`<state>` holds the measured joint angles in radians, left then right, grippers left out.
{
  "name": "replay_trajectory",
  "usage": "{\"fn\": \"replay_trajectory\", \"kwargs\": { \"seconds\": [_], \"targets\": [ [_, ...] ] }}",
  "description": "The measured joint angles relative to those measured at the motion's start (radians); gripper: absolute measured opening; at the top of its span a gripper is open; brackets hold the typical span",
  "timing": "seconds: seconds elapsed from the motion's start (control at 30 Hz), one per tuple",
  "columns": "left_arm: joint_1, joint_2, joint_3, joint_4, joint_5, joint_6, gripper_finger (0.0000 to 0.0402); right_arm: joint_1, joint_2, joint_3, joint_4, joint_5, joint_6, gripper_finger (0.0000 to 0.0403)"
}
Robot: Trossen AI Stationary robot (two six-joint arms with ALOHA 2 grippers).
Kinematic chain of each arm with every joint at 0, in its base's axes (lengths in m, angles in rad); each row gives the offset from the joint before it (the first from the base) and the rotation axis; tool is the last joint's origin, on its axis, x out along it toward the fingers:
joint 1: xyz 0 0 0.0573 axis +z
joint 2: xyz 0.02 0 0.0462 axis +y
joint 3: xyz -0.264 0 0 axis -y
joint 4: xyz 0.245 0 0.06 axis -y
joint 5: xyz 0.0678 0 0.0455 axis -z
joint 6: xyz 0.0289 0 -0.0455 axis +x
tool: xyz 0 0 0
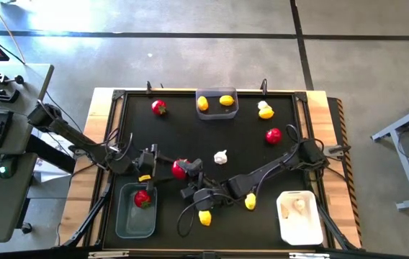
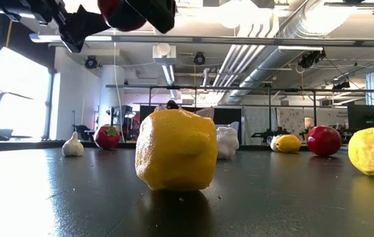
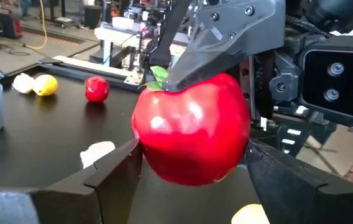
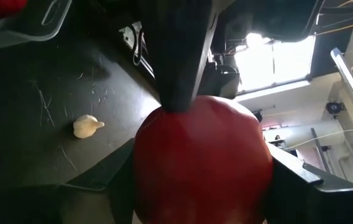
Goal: Sort produce into baskets
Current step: Put the bottom tomato into the dark green bin
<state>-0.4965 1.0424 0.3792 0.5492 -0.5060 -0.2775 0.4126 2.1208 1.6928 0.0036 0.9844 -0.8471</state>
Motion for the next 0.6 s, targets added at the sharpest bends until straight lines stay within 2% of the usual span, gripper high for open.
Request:
{"fn": "replay_trajectory", "kwargs": {
  "seconds": [0.37,0.5,0.6],
  "targets": [
    [0.000,0.007,-0.002,0.053,0.003,-0.001,0.0264,0.000,-0.004,0.000,0.020,-0.009,-0.008,0.0240],
    [0.000,0.019,-0.002,0.056,-0.010,-0.002,0.0244,0.000,-0.003,0.000,0.016,-0.009,-0.004,0.0240],
    [-0.001,0.027,-0.002,0.056,-0.007,-0.005,0.0223,0.000,-0.002,-0.001,0.014,-0.011,0.002,0.0259]
  ]
}}
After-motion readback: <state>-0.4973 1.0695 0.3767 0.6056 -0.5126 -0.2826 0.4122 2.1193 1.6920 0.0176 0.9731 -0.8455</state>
